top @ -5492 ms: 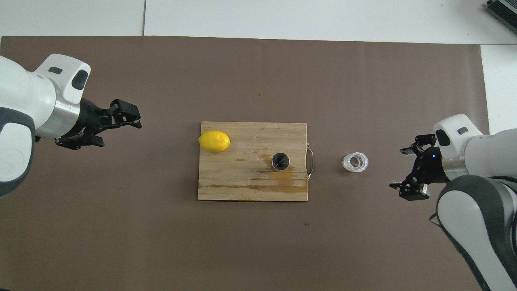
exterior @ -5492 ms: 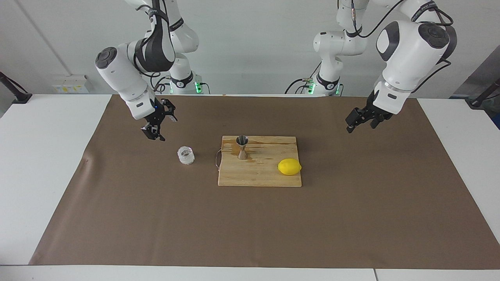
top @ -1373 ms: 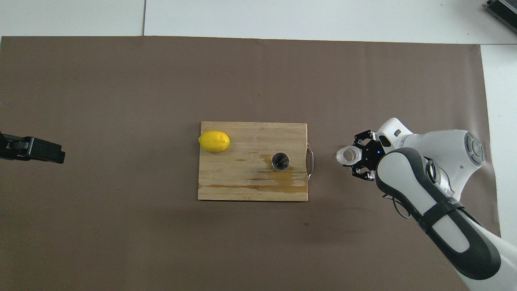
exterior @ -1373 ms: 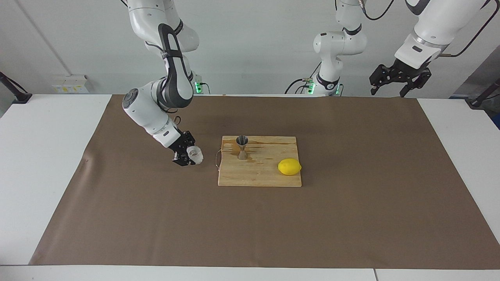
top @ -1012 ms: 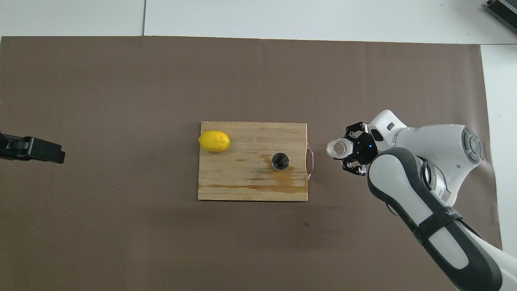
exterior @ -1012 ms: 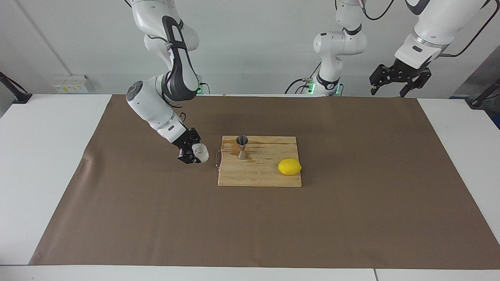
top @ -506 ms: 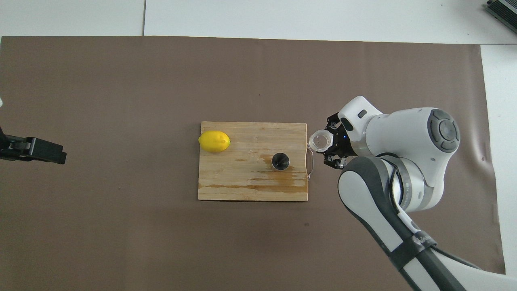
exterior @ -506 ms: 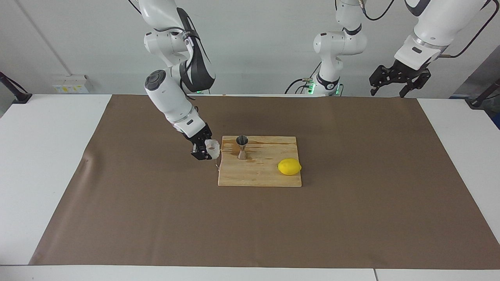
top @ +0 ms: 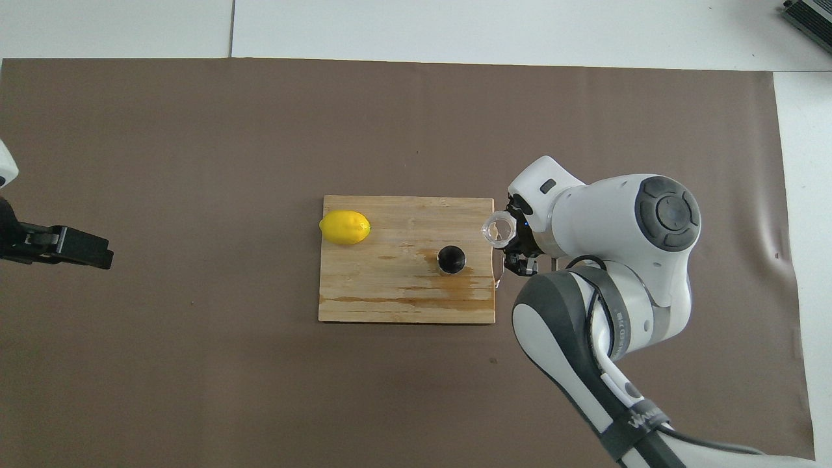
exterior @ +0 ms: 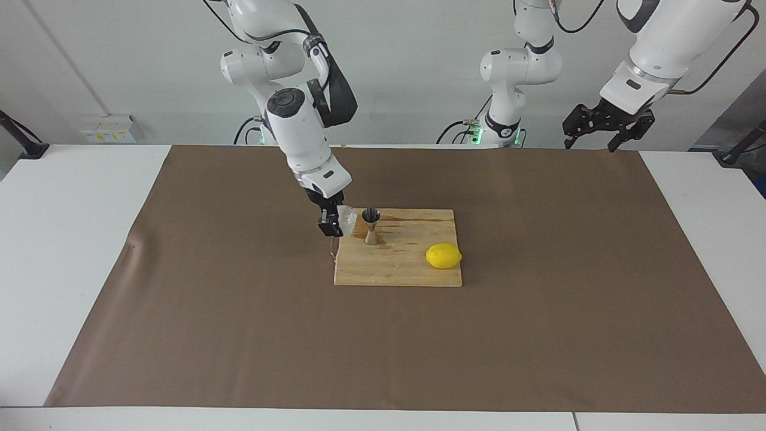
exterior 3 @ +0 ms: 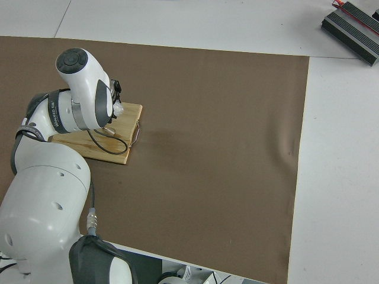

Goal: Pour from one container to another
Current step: 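Lift the white cup with the right gripper over the metal cup, then tilt the white cup with the right gripper to pour into the metal cup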

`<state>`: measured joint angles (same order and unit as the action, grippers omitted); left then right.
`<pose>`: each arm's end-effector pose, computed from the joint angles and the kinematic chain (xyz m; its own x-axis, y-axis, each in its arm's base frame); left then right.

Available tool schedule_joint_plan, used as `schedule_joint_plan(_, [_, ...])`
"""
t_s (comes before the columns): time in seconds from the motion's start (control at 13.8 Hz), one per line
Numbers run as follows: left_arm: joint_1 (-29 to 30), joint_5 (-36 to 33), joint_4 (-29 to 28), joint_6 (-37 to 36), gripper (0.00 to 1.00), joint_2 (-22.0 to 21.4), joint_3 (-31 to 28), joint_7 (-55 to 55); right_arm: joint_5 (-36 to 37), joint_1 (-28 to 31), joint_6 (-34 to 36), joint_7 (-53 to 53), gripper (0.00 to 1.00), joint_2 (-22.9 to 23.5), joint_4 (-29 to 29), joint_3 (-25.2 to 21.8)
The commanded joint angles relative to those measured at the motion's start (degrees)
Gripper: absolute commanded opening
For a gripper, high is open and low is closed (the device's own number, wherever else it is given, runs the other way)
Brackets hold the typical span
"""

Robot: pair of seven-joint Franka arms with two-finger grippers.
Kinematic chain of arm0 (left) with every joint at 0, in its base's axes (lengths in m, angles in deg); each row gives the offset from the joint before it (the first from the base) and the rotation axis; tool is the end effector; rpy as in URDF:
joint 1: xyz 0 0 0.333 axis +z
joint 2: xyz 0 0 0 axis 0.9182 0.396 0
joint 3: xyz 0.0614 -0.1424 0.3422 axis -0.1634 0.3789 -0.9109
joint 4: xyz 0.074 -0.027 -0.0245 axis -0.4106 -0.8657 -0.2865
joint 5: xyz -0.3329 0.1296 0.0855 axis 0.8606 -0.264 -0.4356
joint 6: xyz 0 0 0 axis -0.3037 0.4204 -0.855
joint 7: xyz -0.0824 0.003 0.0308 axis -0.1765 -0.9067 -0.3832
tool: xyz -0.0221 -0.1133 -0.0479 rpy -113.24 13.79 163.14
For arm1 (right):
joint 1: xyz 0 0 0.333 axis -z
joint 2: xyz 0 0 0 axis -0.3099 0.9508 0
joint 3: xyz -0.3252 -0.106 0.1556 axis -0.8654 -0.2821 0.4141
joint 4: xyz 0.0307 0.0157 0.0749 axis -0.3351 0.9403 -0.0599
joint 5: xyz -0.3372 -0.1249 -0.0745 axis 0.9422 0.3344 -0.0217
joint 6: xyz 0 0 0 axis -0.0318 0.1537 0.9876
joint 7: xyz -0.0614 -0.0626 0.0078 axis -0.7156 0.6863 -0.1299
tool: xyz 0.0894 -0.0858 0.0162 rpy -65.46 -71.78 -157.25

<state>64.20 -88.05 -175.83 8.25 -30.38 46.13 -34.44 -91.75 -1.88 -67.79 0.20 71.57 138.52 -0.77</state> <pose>0.4731 -0.0434 0.6727 0.9872 -0.1310 -0.0909 -0.1289 -0.9912 0.0288 0.5320 0.2289 0.4757 0.0416 0.9847 0.1693 0.9908 -0.0624 0.1197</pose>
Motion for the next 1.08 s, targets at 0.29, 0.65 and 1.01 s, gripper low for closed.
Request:
schedule_joint_plan(0.29, [0.8, -0.31, -1.69, 0.77, 1.0, -1.64, 0.47, -0.37, 10.94, -3.53, 4.3, -6.55, 0.26, 1.79, -3.63, 0.07])
schedule_joint_plan(0.65, [0.8, -0.31, -1.69, 0.77, 1.0, -1.64, 0.47, -0.37, 16.13, -4.85, 4.65, -7.7, 0.26, 2.4, -3.9, 0.07])
schedule_joint_plan(1.01, [0.8, -0.31, -1.69, 0.77, 1.0, -1.64, 0.47, -0.37, 23.85, -6.96, 5.0, -10.33, 0.26, 3.28, -3.9, 0.07])
